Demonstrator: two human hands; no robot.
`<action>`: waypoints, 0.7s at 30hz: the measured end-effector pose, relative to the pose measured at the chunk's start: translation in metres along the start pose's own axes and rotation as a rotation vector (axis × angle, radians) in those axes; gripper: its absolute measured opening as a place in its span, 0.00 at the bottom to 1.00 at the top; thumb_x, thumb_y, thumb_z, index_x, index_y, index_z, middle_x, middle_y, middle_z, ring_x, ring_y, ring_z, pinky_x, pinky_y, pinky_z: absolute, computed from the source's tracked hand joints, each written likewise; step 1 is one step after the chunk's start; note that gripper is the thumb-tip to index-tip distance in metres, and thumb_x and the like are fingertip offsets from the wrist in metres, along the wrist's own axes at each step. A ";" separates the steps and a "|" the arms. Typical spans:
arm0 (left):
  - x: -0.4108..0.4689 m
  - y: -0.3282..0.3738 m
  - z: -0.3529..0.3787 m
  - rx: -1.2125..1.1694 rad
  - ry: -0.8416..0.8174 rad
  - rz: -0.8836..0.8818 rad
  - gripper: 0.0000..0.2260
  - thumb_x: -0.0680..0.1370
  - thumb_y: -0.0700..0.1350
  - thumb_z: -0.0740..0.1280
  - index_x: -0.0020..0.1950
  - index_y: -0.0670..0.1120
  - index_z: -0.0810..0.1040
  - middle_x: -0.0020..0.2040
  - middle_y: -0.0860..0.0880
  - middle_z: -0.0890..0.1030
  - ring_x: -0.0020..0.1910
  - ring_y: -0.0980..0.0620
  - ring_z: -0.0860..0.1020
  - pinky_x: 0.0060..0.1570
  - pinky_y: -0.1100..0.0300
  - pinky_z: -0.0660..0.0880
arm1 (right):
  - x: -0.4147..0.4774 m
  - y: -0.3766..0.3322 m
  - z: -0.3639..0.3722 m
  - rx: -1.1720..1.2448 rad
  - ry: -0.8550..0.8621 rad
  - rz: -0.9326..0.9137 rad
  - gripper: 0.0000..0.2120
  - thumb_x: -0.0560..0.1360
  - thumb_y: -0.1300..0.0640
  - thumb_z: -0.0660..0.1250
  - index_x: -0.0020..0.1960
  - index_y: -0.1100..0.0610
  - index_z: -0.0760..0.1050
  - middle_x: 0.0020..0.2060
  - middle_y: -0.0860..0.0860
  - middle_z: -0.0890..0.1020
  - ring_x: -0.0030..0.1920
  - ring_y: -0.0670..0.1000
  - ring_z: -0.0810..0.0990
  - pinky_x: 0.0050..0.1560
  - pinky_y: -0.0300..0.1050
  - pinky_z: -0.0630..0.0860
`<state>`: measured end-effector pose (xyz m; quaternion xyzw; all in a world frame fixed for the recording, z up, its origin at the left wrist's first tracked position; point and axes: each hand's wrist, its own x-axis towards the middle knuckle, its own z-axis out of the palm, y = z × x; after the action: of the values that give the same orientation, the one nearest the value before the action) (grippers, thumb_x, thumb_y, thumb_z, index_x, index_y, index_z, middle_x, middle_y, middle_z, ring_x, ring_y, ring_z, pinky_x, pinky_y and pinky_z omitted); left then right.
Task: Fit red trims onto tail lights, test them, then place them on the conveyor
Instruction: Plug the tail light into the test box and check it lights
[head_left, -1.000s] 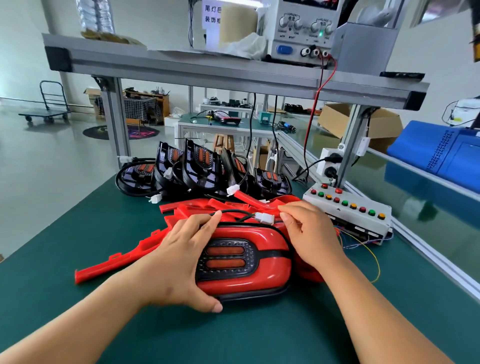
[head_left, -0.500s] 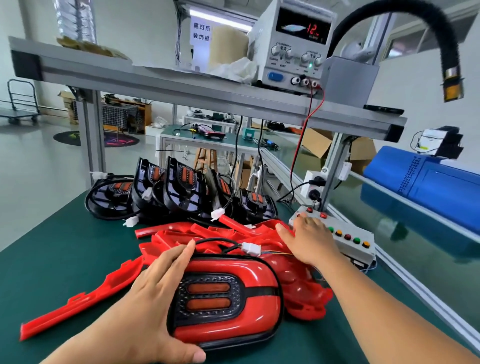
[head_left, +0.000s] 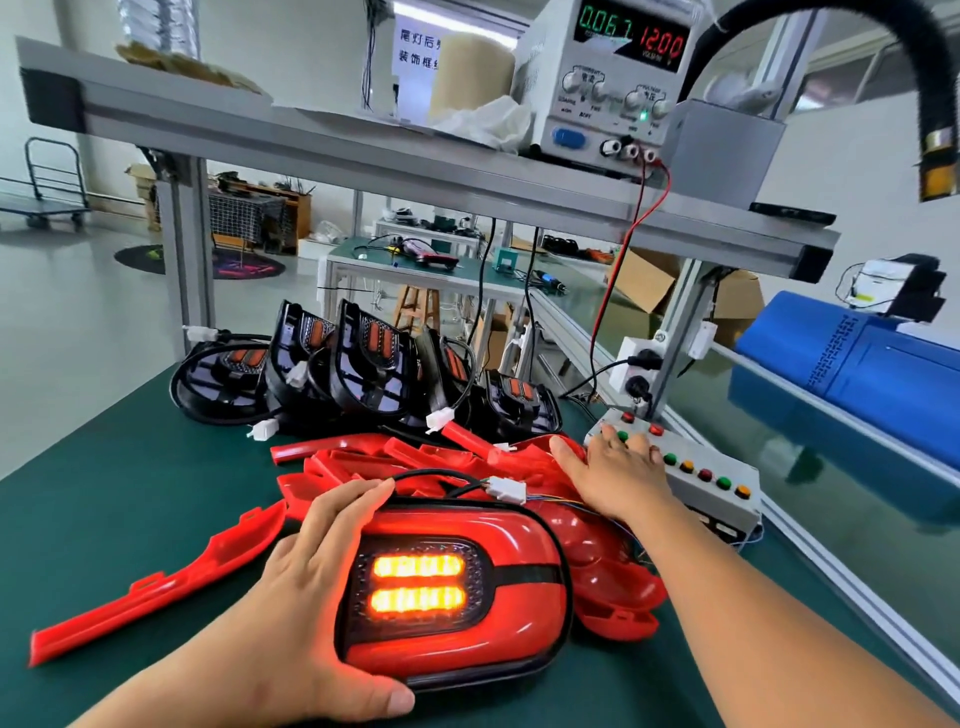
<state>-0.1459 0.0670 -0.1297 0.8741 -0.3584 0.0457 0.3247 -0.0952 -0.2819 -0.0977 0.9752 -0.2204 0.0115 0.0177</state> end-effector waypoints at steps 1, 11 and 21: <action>0.000 0.001 -0.001 0.005 -0.005 0.003 0.59 0.51 0.80 0.70 0.71 0.74 0.35 0.72 0.72 0.43 0.70 0.76 0.46 0.66 0.55 0.59 | 0.000 0.000 0.001 0.012 -0.008 0.002 0.47 0.72 0.25 0.33 0.79 0.54 0.57 0.80 0.51 0.50 0.77 0.59 0.49 0.75 0.60 0.48; 0.001 0.006 -0.003 0.034 -0.007 0.011 0.58 0.50 0.81 0.68 0.71 0.74 0.37 0.72 0.71 0.45 0.70 0.76 0.46 0.65 0.55 0.58 | -0.006 0.007 0.006 0.118 0.055 0.036 0.46 0.73 0.26 0.34 0.78 0.53 0.57 0.80 0.54 0.49 0.78 0.60 0.49 0.76 0.59 0.50; -0.001 0.002 -0.001 0.006 -0.033 0.029 0.57 0.53 0.79 0.70 0.70 0.74 0.35 0.72 0.70 0.43 0.73 0.71 0.45 0.73 0.54 0.53 | -0.005 0.010 0.003 0.061 0.025 0.136 0.51 0.71 0.24 0.34 0.78 0.59 0.58 0.79 0.57 0.54 0.76 0.61 0.55 0.73 0.57 0.56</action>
<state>-0.1479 0.0673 -0.1282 0.8704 -0.3761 0.0371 0.3156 -0.1040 -0.2889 -0.1005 0.9578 -0.2855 0.0318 -0.0100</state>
